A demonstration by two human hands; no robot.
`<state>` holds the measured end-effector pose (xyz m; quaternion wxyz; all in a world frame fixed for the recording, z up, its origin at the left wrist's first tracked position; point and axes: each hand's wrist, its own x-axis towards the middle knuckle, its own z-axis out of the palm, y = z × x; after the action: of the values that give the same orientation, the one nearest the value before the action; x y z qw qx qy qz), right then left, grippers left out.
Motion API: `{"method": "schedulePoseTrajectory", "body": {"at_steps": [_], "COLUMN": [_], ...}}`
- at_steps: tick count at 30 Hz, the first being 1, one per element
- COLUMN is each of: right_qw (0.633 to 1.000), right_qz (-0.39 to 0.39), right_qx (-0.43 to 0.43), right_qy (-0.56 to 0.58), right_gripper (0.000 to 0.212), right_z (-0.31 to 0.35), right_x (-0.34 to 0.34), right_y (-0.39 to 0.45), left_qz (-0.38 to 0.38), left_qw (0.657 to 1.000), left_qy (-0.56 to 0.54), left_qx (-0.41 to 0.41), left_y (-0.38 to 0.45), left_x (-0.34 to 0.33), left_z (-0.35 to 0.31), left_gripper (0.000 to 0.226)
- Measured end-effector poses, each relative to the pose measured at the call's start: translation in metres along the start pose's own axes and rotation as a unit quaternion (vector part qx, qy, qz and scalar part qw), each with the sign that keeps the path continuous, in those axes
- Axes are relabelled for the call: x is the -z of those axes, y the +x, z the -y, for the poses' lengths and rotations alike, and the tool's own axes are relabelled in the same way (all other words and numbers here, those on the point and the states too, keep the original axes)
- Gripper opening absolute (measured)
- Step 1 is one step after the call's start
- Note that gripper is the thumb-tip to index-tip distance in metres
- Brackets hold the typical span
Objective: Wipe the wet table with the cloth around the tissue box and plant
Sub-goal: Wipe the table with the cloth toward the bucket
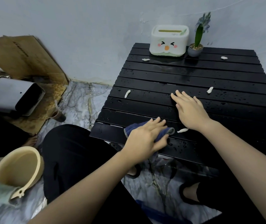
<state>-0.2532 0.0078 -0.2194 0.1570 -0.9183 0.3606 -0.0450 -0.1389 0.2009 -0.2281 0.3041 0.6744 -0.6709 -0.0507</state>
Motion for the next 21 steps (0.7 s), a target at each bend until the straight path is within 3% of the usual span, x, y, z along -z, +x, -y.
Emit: {"method": "schedulePoseTrajectory", "body": {"at_steps": [1, 3, 6, 8, 10, 12, 14, 16, 21], "right_qw": [1.0, 1.0, 1.0, 1.0, 1.0, 1.0, 1.0, 1.0, 1.0], "right_qz": [0.001, 0.004, 0.003, 0.002, -0.001, -0.01, -0.017, -0.019, -0.006], "right_qx": [0.0, 0.001, 0.001, 0.0, 0.0, -0.002, -0.008, -0.014, -0.024], "right_qy": [0.001, 0.006, 0.01, 0.008, 0.003, -0.006, -0.011, -0.012, -0.01], "right_gripper": [0.048, 0.048, 0.048, 0.048, 0.048, 0.048, 0.049, 0.049, 0.05], "right_z": [0.0, -0.001, -0.001, -0.001, 0.001, 0.003, 0.003, 0.003, 0.005], "right_x": [0.0, 0.0, 0.0, 0.0, 0.001, 0.0, -0.002, -0.003, 0.0], "right_y": [0.0, 0.001, 0.001, 0.001, 0.002, 0.001, 0.002, 0.004, 0.008], "left_qz": [-0.028, -0.067, -0.19, -0.299, -0.36, -0.323, -0.195, -0.074, -0.084], "left_qw": [0.999, 0.973, 0.865, 0.822, 0.815, 0.843, 0.894, 0.9, 0.878], "left_qy": [-0.033, -0.158, -0.334, -0.313, -0.223, -0.13, 0.025, 0.17, 0.214], "left_qx": [0.023, 0.155, 0.324, 0.371, 0.395, 0.409, 0.403, 0.394, 0.418], "left_y": [-0.009, -0.015, -0.001, 0.009, 0.012, 0.01, 0.004, 0.003, 0.031], "left_x": [0.0, 0.009, 0.041, 0.071, 0.091, 0.089, 0.071, 0.049, 0.036], "left_z": [-0.003, -0.011, -0.009, 0.009, 0.028, 0.047, 0.071, 0.093, 0.102], "left_gripper": [0.038, 0.039, 0.032, 0.033, 0.04, 0.036, 0.052, 0.071, 0.059]}}
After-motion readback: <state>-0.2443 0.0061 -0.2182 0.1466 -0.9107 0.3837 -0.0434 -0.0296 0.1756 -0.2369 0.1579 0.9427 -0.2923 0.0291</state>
